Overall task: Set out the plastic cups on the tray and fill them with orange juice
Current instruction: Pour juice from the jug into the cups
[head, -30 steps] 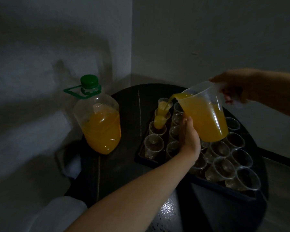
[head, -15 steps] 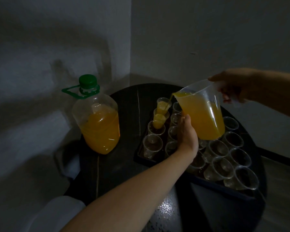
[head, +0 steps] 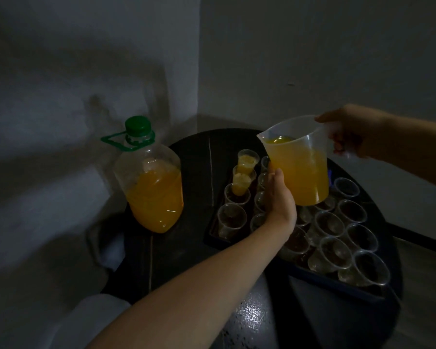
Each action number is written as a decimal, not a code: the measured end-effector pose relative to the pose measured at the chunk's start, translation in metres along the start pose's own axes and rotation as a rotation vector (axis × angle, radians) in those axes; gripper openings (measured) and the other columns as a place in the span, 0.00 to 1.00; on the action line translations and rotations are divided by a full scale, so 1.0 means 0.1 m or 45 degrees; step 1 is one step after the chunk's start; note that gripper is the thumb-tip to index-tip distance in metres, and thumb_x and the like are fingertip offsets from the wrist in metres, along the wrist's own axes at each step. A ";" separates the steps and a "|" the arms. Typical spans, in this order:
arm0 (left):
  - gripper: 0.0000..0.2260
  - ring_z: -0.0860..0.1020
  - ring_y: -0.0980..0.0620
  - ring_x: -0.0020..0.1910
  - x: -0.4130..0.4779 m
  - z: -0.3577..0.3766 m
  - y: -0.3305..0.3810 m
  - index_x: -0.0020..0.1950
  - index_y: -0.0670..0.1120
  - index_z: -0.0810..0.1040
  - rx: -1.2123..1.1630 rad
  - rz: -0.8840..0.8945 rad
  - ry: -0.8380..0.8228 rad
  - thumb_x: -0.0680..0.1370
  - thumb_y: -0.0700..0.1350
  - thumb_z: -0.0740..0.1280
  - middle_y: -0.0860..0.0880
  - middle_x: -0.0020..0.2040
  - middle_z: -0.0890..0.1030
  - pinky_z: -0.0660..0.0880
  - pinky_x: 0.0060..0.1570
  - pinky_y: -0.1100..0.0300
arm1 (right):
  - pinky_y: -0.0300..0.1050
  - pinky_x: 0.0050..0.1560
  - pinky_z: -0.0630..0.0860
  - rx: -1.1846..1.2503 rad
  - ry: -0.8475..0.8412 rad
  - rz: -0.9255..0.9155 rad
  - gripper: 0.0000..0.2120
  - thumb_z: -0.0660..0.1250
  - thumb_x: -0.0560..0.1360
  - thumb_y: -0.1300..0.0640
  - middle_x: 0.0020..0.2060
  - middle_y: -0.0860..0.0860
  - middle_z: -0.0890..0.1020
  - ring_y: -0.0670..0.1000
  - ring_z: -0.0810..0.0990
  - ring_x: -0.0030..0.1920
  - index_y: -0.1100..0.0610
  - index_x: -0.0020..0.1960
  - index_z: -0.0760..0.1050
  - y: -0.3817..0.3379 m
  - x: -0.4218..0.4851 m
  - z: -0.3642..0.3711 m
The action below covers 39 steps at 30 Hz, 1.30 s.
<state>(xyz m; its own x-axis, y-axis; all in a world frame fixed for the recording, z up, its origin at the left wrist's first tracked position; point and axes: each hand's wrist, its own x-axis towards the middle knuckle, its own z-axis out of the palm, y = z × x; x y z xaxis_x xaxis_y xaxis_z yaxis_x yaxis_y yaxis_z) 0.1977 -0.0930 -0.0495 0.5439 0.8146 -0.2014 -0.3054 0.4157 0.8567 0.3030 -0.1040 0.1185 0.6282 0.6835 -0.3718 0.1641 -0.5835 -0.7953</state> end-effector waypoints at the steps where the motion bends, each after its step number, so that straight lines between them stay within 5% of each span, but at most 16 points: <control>1: 0.21 0.70 0.53 0.66 -0.01 -0.01 0.00 0.81 0.56 0.58 0.005 -0.001 0.003 0.87 0.55 0.49 0.48 0.76 0.67 0.68 0.68 0.53 | 0.36 0.25 0.70 0.016 0.006 -0.004 0.11 0.66 0.79 0.53 0.28 0.51 0.71 0.49 0.67 0.27 0.54 0.39 0.71 0.01 -0.01 0.01; 7: 0.22 0.67 0.48 0.73 -0.06 -0.09 -0.06 0.81 0.56 0.58 0.026 -0.030 0.024 0.86 0.56 0.50 0.48 0.77 0.65 0.64 0.74 0.44 | 0.33 0.21 0.67 0.008 0.062 0.007 0.10 0.66 0.78 0.55 0.29 0.51 0.69 0.48 0.67 0.29 0.55 0.40 0.70 0.10 -0.03 0.06; 10: 0.24 0.67 0.49 0.73 -0.13 -0.16 -0.09 0.81 0.59 0.60 0.042 0.007 0.039 0.84 0.58 0.52 0.48 0.77 0.65 0.63 0.74 0.40 | 0.39 0.28 0.68 0.034 0.042 0.039 0.08 0.67 0.77 0.54 0.31 0.51 0.70 0.48 0.67 0.29 0.55 0.42 0.72 0.12 -0.05 0.08; 14: 0.23 0.70 0.51 0.70 -0.21 -0.23 -0.09 0.80 0.59 0.62 0.030 0.020 0.047 0.84 0.57 0.52 0.50 0.75 0.69 0.65 0.74 0.41 | 0.39 0.29 0.68 -0.011 0.002 0.031 0.08 0.66 0.77 0.53 0.32 0.52 0.71 0.48 0.68 0.31 0.58 0.48 0.75 0.18 -0.07 0.12; 17: 0.23 0.71 0.51 0.69 -0.27 -0.25 -0.08 0.79 0.59 0.62 0.025 0.020 0.054 0.84 0.57 0.52 0.50 0.74 0.70 0.65 0.73 0.41 | 0.43 0.36 0.67 0.019 -0.004 -0.013 0.07 0.66 0.76 0.53 0.34 0.52 0.72 0.48 0.68 0.33 0.57 0.46 0.73 0.21 -0.06 0.15; 23: 0.32 0.71 0.50 0.71 -0.35 -0.28 -0.09 0.79 0.60 0.63 0.025 0.024 0.035 0.75 0.66 0.54 0.50 0.74 0.71 0.66 0.73 0.42 | 0.45 0.36 0.66 0.003 -0.009 -0.035 0.09 0.66 0.76 0.52 0.32 0.52 0.70 0.50 0.68 0.32 0.55 0.41 0.71 0.25 -0.03 0.16; 39: 0.21 0.70 0.49 0.71 -0.48 -0.22 -0.12 0.80 0.56 0.61 -0.147 -0.097 0.038 0.86 0.54 0.50 0.48 0.76 0.68 0.68 0.72 0.46 | 0.46 0.39 0.71 -0.146 -0.005 -0.025 0.15 0.68 0.75 0.48 0.41 0.57 0.78 0.53 0.74 0.38 0.59 0.52 0.76 0.31 0.03 0.16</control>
<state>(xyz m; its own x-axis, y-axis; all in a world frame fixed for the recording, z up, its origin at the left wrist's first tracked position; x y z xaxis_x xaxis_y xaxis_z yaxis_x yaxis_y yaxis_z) 0.1581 -0.1284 -0.0609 0.5461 0.7897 -0.2794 -0.3528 0.5193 0.7784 0.2981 -0.1128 0.0850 0.6209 0.6968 -0.3591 0.2624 -0.6164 -0.7425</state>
